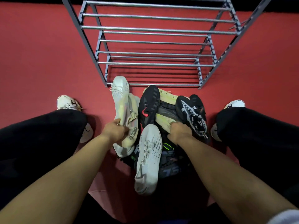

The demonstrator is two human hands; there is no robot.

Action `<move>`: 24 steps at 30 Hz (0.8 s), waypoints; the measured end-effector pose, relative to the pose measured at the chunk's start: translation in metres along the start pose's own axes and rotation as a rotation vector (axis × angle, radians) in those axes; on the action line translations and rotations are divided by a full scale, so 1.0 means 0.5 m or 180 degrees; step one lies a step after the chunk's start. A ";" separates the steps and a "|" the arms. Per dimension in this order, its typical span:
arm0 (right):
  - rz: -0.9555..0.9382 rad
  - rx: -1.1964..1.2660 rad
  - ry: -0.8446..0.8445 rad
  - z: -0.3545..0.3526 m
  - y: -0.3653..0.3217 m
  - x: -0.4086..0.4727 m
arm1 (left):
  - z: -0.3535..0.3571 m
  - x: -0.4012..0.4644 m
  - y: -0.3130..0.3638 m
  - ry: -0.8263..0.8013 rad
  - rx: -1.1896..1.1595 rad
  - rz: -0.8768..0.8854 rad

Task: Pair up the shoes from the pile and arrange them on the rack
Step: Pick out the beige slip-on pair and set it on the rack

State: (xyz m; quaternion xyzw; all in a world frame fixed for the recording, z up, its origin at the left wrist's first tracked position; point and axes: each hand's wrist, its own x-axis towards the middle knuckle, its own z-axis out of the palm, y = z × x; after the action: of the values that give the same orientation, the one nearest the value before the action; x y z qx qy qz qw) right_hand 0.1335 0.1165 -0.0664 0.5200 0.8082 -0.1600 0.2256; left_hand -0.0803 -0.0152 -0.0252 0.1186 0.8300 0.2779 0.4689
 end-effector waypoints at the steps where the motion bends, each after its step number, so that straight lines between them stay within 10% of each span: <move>1: 0.0026 0.0385 -0.0114 -0.023 0.000 -0.007 | -0.003 -0.005 -0.006 -0.0023 0.0218 0.0022; 7: 0.0378 0.2804 -0.0125 -0.180 -0.041 -0.057 | 0.001 -0.082 0.023 0.0755 0.1638 0.0535; 13: -0.0669 0.3100 0.0254 -0.194 -0.210 -0.137 | 0.006 -0.148 0.110 -0.1094 -0.1216 0.0033; 19: -0.1289 0.4291 -0.1516 -0.237 -0.205 -0.122 | -0.021 -0.105 0.052 -0.0953 -0.2102 -0.0110; 24: -0.0724 0.3145 0.0722 -0.276 -0.142 0.031 | -0.011 -0.061 0.012 -0.0088 -0.1678 0.0085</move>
State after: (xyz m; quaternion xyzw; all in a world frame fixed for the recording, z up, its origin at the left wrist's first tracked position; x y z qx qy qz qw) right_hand 0.0360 0.1676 0.0439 0.4874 0.7069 -0.4887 -0.1546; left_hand -0.0689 -0.0262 0.0023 0.0072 0.7208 0.4890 0.4912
